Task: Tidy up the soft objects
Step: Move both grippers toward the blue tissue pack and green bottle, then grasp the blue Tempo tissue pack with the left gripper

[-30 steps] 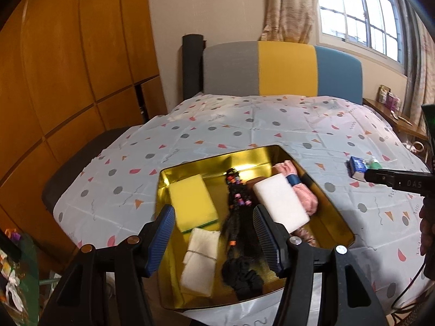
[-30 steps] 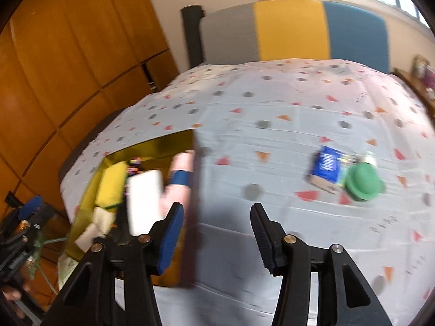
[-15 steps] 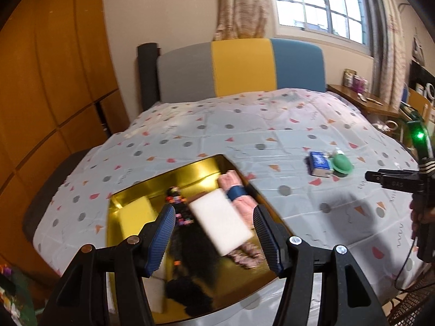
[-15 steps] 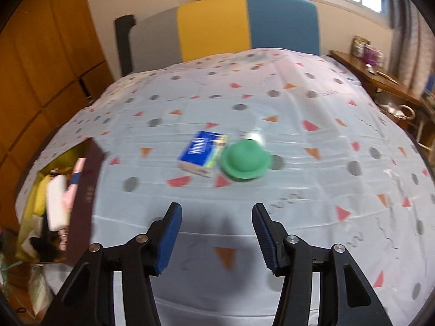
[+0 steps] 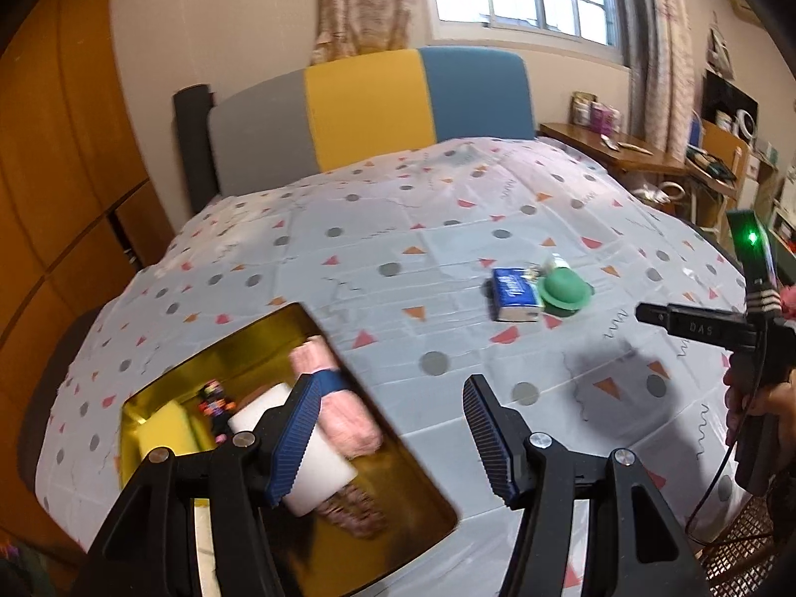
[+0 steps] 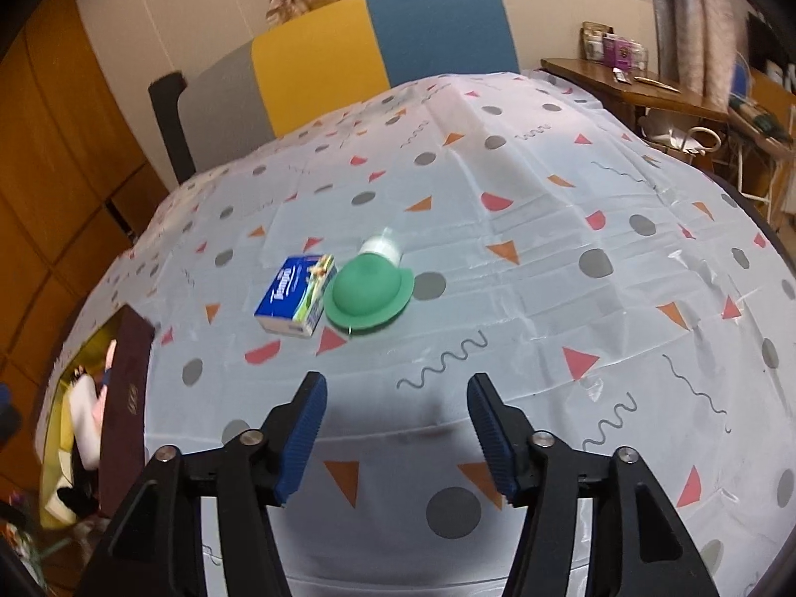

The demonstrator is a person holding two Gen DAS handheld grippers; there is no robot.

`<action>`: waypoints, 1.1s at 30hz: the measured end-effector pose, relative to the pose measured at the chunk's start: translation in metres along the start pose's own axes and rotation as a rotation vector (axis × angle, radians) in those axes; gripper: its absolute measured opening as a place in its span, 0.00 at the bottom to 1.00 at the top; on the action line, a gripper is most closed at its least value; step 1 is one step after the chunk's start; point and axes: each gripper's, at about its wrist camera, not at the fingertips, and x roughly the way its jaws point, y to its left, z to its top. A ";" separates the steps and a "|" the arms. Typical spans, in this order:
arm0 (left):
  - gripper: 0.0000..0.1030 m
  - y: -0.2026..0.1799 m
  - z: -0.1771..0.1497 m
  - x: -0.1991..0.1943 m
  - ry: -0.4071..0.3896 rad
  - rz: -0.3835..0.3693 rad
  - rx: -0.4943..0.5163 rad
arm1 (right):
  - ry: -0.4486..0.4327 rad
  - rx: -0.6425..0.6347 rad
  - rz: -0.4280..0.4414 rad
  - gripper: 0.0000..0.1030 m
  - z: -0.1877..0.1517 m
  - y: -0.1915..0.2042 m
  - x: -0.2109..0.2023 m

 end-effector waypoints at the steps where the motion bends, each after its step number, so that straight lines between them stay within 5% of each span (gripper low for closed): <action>1: 0.59 -0.005 0.003 0.003 0.006 -0.008 0.004 | -0.003 0.005 -0.001 0.59 0.001 0.000 -0.002; 16: 0.59 -0.041 0.024 0.086 0.187 -0.127 -0.059 | -0.019 0.079 -0.009 0.61 0.008 -0.013 -0.010; 22: 0.59 -0.064 0.028 0.102 0.185 -0.088 0.018 | -0.017 0.082 -0.003 0.61 0.009 -0.013 -0.011; 33: 0.59 -0.100 0.053 0.139 0.219 -0.181 0.045 | -0.023 0.132 -0.015 0.62 0.011 -0.022 -0.013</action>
